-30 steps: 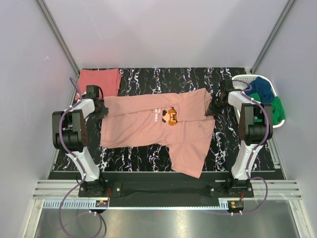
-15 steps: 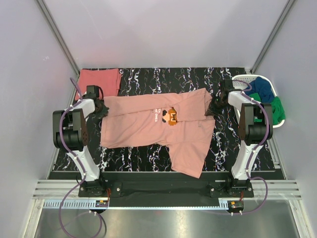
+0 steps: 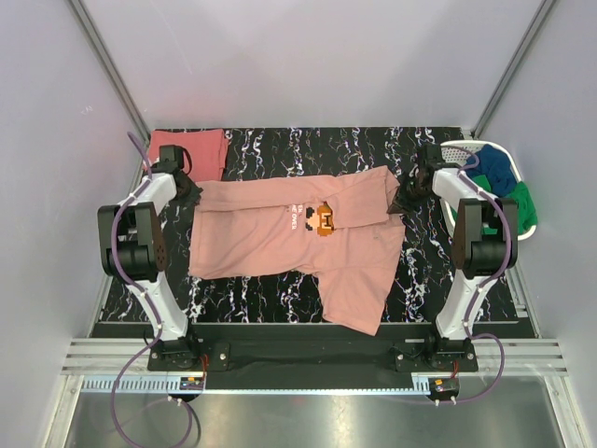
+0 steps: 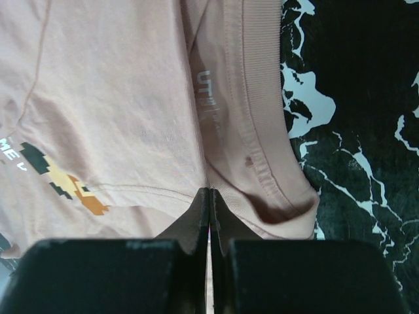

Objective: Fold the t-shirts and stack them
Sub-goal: Fold the tshirt

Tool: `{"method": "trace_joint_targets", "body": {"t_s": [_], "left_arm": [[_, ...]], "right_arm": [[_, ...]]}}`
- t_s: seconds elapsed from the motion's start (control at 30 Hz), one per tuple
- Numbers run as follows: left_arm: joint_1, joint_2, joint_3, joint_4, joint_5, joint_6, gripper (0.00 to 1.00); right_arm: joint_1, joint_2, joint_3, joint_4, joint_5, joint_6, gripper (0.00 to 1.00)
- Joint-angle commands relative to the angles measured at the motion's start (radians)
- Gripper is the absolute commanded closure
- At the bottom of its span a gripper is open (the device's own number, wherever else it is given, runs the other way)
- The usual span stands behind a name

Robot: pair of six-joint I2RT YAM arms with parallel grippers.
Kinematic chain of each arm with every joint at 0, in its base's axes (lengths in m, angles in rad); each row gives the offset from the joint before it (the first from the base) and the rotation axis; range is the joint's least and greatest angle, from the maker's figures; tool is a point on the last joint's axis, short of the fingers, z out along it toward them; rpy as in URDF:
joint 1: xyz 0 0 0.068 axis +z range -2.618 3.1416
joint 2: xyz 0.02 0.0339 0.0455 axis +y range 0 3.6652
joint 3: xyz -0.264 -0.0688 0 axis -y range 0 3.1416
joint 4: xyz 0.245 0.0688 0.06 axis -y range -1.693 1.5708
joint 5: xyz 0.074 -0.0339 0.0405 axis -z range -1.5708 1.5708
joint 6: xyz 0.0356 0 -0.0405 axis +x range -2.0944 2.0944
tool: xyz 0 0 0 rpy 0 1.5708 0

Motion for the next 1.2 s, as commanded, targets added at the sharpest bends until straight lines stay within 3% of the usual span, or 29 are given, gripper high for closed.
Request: {"method": "trace_joint_targets", "body": {"t_s": [0.0,0.53,1.17], "left_arm": [[0.006,0.015,0.038,-0.032,-0.031,0.012,1.00],[0.034,0.086,0.094,-0.054,-0.046,0.053,1.00],[0.045,0.107,0.113,-0.066,-0.046,0.072,1.00]], "right_arm": [[-0.002,-0.075,0.030,-0.019,-0.001,0.011,1.00],[-0.003,-0.181,-0.010,-0.100,0.039,0.023,1.00],[-0.005,-0.255,-0.149,-0.068,-0.002,0.051,1.00]]}}
